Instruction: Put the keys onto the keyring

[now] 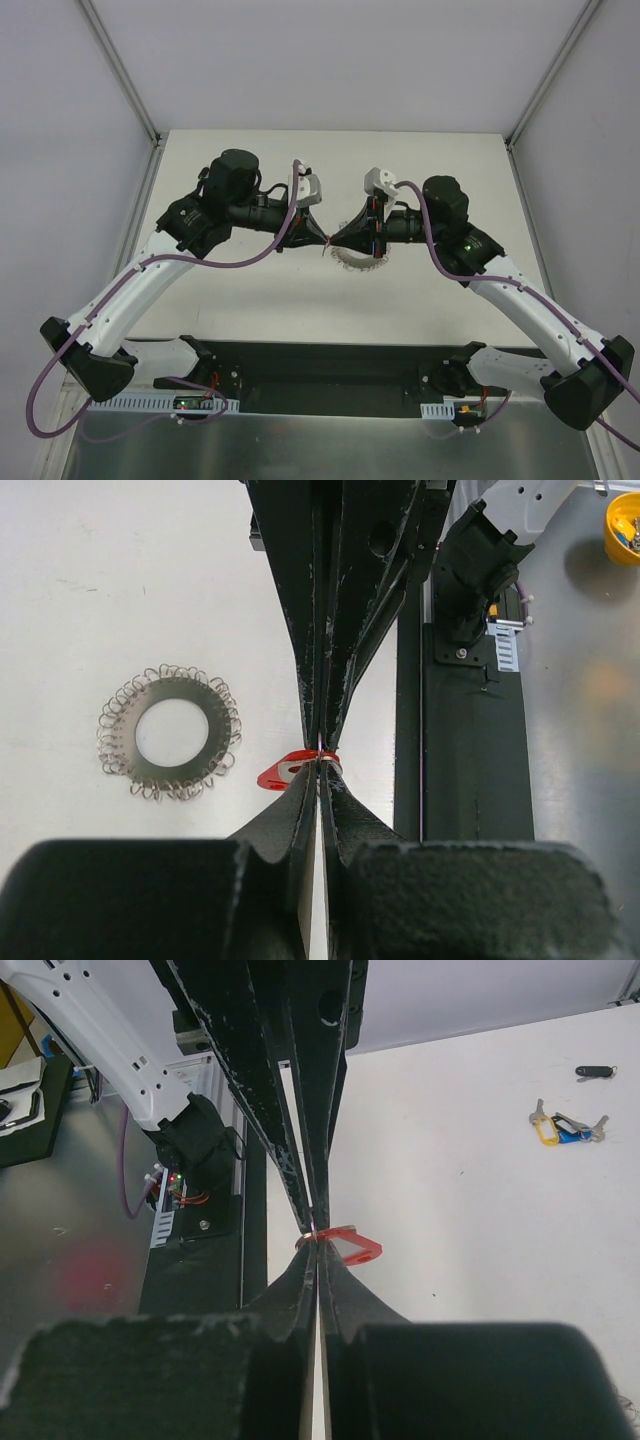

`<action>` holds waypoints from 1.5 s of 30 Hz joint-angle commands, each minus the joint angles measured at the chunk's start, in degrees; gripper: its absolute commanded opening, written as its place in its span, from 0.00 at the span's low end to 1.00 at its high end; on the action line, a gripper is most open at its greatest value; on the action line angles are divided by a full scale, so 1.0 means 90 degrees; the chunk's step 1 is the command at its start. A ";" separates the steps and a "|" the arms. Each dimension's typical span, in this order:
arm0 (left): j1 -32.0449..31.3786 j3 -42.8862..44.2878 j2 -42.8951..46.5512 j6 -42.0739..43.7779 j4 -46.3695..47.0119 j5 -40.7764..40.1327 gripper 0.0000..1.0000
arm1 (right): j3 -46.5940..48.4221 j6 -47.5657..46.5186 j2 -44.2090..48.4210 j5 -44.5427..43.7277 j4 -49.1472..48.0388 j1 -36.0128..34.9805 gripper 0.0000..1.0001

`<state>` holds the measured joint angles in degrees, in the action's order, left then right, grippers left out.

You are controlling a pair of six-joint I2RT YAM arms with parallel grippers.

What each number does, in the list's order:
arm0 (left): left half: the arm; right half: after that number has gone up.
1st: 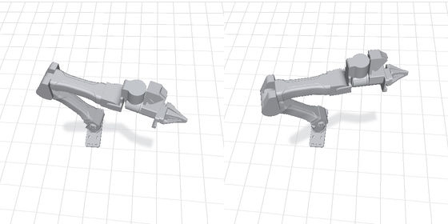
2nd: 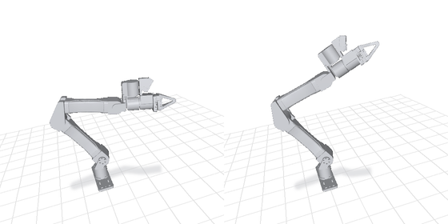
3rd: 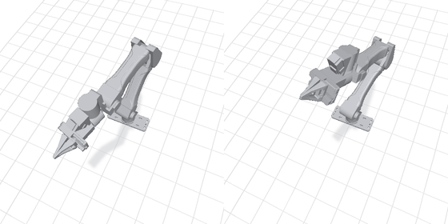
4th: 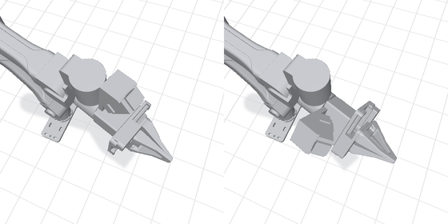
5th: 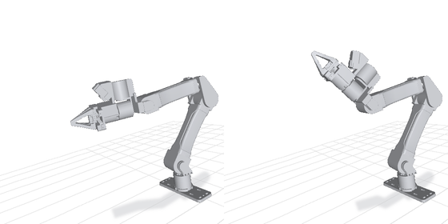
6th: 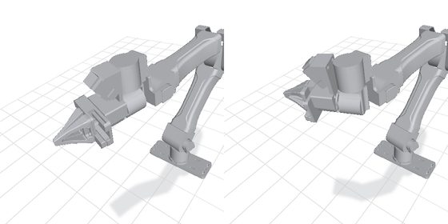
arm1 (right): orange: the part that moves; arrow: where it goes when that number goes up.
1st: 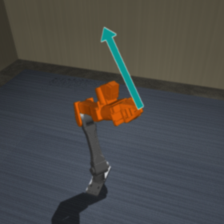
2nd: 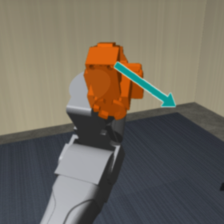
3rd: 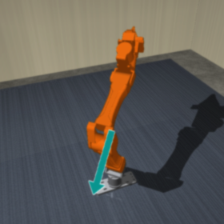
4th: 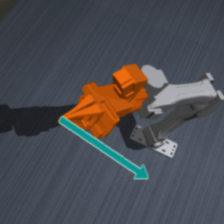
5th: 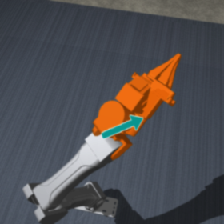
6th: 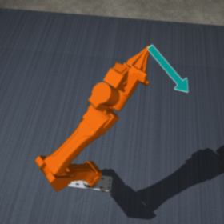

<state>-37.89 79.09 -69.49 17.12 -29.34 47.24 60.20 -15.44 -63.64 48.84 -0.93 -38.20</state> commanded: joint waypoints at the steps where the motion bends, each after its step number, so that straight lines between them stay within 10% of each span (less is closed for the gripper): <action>1: -0.0048 -0.0164 0.0182 -0.0106 0.0389 0.0171 0.03 | 0.0185 -0.0032 0.0196 0.0257 -0.0181 -0.0092 0.01; 16: -0.0048 -0.0331 0.0056 -0.0223 0.0477 0.0190 0.11 | 0.0517 -0.0442 0.0186 -0.0017 0.0991 -0.0102 0.01; 28: -0.0048 -0.0419 0.0183 -0.0291 0.0536 0.0288 0.41 | 0.0859 -0.0989 -0.0039 -0.0436 0.2026 -0.0199 0.01; 45: -0.0233 -0.0272 -0.0393 -0.0867 0.0692 0.0376 0.28 | 0.1201 -0.1507 -0.0224 -0.1276 0.2750 -0.0463 0.01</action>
<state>-39.09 75.70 -72.62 10.81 -25.58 49.45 68.38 -27.70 -65.45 38.39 23.83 -41.76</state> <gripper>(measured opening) 0.290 0.017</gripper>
